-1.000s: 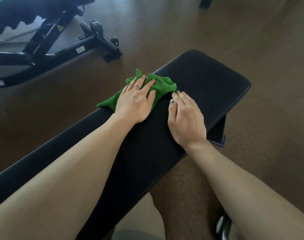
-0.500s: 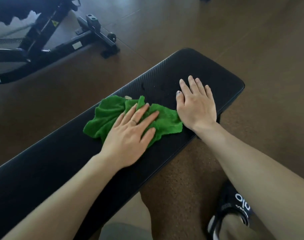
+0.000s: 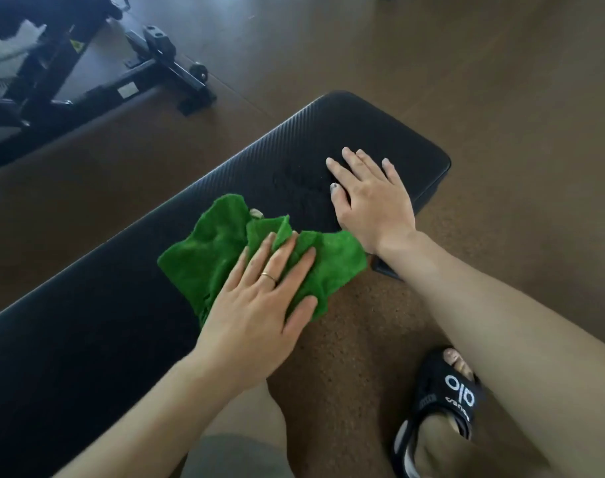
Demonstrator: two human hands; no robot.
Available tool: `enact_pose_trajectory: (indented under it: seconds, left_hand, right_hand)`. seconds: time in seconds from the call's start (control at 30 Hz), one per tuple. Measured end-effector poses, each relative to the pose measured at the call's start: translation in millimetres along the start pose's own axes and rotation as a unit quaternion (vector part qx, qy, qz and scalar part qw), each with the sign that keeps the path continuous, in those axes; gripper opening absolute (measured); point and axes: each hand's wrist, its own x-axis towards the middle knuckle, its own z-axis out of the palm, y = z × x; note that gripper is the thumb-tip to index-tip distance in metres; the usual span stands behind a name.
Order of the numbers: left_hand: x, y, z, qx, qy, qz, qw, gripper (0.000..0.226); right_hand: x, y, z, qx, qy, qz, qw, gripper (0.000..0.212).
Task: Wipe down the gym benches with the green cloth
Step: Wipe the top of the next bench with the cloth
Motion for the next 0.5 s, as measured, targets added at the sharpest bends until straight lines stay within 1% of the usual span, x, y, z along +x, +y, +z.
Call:
enact_pose_trajectory:
  seconds: [0.1,0.17,0.27,0.37,0.43,0.5]
  left_hand:
    - [19.3,-4.3,0.2,-0.009,0.024,0.019,1.000,0.060]
    - [57.7,-9.8,-3.8,-0.020,0.041,0.009,0.999,0.056]
    - [116.6,-14.3,-10.3,-0.031,0.050,-0.039,0.997,0.054]
    - [144.6,-11.9,-13.4,-0.035,0.033,-0.050,0.998,0.054]
    - [132.8,-3.5,-13.7,-0.040,0.023,-0.051,0.998,0.056]
    - [99.0,10.8,-7.3,-0.036,0.030,-0.029,0.998,0.059]
  right_hand:
    - [-1.0,0.7,7.2,0.034,0.078,0.015,0.996,0.056]
    - [0.0,1.4,8.3,0.052,0.094,0.016,0.994,0.056]
    - [-0.2,2.6,3.6,0.055,0.074,0.023,0.995,0.056]
    - [0.8,2.3,-1.6,0.056,0.027,0.021,0.998,0.053]
    - [3.0,4.2,-7.3,0.066,-0.009,0.008,0.998,0.052]
    - [3.8,9.6,-12.4,0.081,-0.026,0.010,0.996,0.052]
